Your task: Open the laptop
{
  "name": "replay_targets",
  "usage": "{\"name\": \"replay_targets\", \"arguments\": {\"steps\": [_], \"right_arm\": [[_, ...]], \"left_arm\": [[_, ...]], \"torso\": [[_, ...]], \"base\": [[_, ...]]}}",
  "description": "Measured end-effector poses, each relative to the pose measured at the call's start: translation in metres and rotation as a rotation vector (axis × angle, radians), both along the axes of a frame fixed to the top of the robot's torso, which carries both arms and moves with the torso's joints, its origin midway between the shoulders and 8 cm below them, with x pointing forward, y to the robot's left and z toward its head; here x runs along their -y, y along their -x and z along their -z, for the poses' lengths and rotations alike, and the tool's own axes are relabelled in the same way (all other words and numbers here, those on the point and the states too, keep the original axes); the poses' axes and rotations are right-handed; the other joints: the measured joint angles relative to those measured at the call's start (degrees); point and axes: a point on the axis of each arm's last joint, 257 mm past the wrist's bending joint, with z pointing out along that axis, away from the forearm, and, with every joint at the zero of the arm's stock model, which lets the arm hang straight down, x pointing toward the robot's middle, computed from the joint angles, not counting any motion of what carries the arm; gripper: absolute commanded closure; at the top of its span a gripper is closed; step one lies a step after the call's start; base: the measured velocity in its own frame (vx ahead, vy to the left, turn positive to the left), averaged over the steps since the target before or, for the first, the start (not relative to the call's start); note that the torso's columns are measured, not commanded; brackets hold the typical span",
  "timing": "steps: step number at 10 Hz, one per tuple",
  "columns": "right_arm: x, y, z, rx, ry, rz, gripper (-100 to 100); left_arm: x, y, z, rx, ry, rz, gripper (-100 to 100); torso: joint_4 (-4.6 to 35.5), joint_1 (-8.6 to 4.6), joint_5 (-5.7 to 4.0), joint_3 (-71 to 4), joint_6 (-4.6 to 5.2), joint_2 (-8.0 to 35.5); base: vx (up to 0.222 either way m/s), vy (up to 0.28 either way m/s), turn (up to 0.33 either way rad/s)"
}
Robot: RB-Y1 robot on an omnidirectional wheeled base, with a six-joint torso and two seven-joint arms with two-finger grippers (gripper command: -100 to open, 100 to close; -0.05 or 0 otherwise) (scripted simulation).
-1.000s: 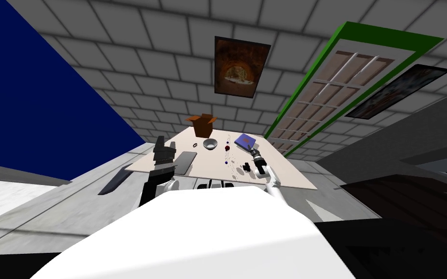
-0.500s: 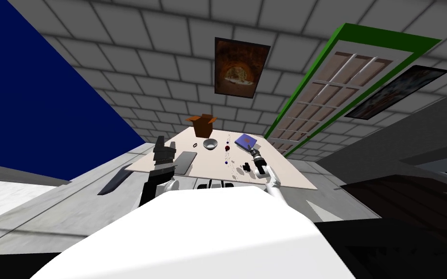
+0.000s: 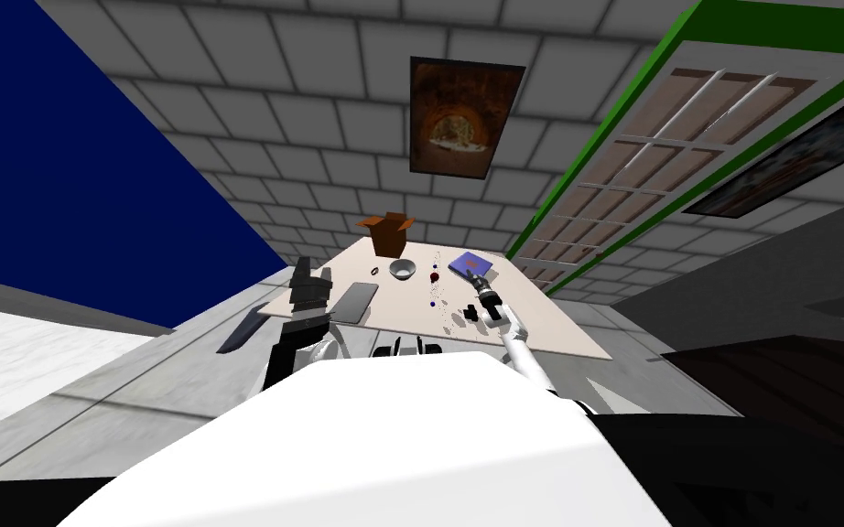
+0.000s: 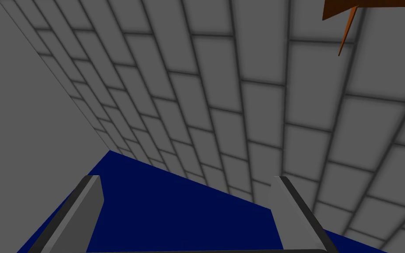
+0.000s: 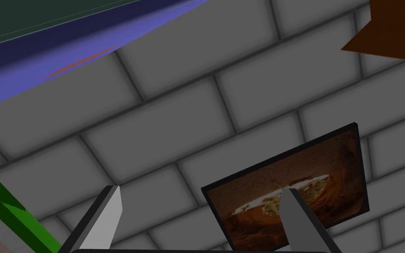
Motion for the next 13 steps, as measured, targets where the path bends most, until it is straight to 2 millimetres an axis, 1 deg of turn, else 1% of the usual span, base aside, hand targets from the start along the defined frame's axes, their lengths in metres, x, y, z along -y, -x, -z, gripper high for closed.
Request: {"name": "replay_targets", "arguments": {"steps": [2, 4, 6, 7, 8, 9, 10, 11, 12, 13], "right_arm": [[0.011, 0.001, 0.02, -0.038, -0.004, 0.014, -100], [0.015, -0.015, 0.01, -0.022, 0.004, -0.012, -100], [0.028, -0.013, 0.027, -0.057, -0.002, 0.005, -100], [0.033, -0.022, 0.019, -0.045, 0.003, -0.006, -100], [0.036, -0.027, 0.015, -0.04, 0.006, -0.012, -100], [0.044, -0.029, 0.02, -0.054, 0.005, -0.004, -100], [0.046, -0.028, 0.028, -0.07, 0.0, 0.006, -100], [0.053, -0.036, 0.016, -0.053, 0.007, -0.002, -100], [0.06, -0.041, 0.012, -0.047, 0.01, -0.003, -100], [0.067, -0.038, 0.022, -0.066, 0.007, 0.009, -100]], "left_arm": [[0.0, 0.0, 0.0, 0.0, 0.0, 0.0, 0], [0.0, 0.0, 0.0, 0.0, 0.0, 0.0, 0], [0.0, 0.0, 0.0, 0.0, 0.0, 0.0, 0], [0.0, 0.0, 0.0, 0.0, 0.0, 0.0, 0], [0.0, 0.0, 0.0, 0.0, 0.0, 0.0, 0], [0.0, 0.0, 0.0, 0.0, 0.0, 0.0, 0], [0.0, 0.0, 0.0, 0.0, 0.0, 0.0, 0], [0.0, 0.0, 0.0, 0.0, 0.0, 0.0, 0], [0.0, 0.0, 0.0, 0.0, 0.0, 0.0, 0], [0.0, 0.0, 0.0, 0.0, 0.0, 0.0, 0]], "torso": [[-0.1, -0.28, -0.1, -0.1, -0.01, -0.2], [0.0, -0.04, -0.01, 0.0, 0.0, 0.0], [-0.1, -0.2, -0.08, -0.1, -0.02, -0.2], [0.0, 0.0, -0.01, -0.1, -0.07, -0.1], [0.0, 0.03, 0.0, 0.0, -0.01, 0.0], [0.0, -0.16, -0.05, -0.1, 0.01, -0.1], [-0.1, -0.28, -0.1, -0.1, -0.01, -0.2], [0.0, -0.07, -0.03, -0.1, -0.06, -0.1], [0.0, 0.01, -0.01, 0.0, -0.01, 0.0], [0.0, -0.13, -0.05, -0.1, 0.01, -0.1]], "base": [[-0.031, 0.034, 0.049], [-0.049, 0.043, 0.02], [-0.026, 0.039, 0.043], [-0.06, 0.079, 0.064], [-0.033, 0.042, -0.011], [-0.01, 0.007, -0.011], [-0.048, 0.053, 0.087], [-0.059, 0.073, 0.067], [-0.033, 0.043, 0.0], [-0.067, 0.059, 0.093]]}}
